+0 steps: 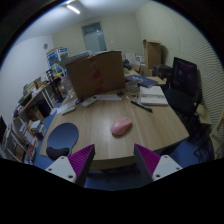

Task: Arrange mouse

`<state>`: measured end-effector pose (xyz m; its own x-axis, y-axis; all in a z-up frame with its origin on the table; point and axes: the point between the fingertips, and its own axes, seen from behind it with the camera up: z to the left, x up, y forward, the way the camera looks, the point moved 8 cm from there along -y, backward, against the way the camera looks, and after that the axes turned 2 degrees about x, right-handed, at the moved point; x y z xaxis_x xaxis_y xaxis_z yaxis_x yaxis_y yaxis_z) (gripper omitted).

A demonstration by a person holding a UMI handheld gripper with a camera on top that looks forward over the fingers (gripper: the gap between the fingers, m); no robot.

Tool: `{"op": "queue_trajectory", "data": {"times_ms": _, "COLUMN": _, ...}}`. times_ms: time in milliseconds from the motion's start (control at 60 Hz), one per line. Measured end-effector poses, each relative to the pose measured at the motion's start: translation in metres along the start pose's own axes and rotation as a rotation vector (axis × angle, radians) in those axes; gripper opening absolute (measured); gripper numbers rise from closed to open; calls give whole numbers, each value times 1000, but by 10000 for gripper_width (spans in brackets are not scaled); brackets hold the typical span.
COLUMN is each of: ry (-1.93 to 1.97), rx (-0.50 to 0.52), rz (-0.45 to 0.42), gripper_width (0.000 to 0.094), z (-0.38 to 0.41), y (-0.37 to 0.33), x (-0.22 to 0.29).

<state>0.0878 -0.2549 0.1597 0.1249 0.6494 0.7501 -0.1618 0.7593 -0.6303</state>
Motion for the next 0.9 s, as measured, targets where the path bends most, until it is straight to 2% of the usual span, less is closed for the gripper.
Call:
{"op": "queue_trajectory", "data": {"times_ms": 133, "ry": -32, "rx": 34, "rz": -13, "gripper_width": 806, "z": 6, "y": 12, "x": 6}}
{"op": "queue_trajectory", "data": {"times_ms": 233, "ry": -40, "rx": 75, "rz": -37, "gripper_width": 805, "z": 14, "y": 49, "x": 8}}
{"op": "queue_trajectory", "data": {"times_ms": 333, "ry": -45, "rx": 72, "rz": -9, "gripper_width": 802, "z": 8, "y": 87, "x": 1}}
{"op": "queue_trajectory", "data": {"times_ms": 517, "ry": -85, "rx": 51, "rz": 21, "gripper_width": 802, "z": 4, "y": 159, "x": -7}}
{"op": "queue_trajectory", "data": {"times_ms": 583, "ry": -81, "rx": 12, "rz": 35, "gripper_width": 801, "z": -3, "y": 180, "x": -8}}
{"op": "queue_trajectory", "data": {"times_ms": 667, "ry": -123, "rx": -34, "rz": -3, "gripper_width": 777, "z": -11, "y": 199, "x": 5}}
{"op": "queue_trajectory", "data": {"times_ms": 900, "ry": -131, "rx": -72, "rz": 17, "gripper_width": 785, "z": -18, "y": 225, "x": 29}}
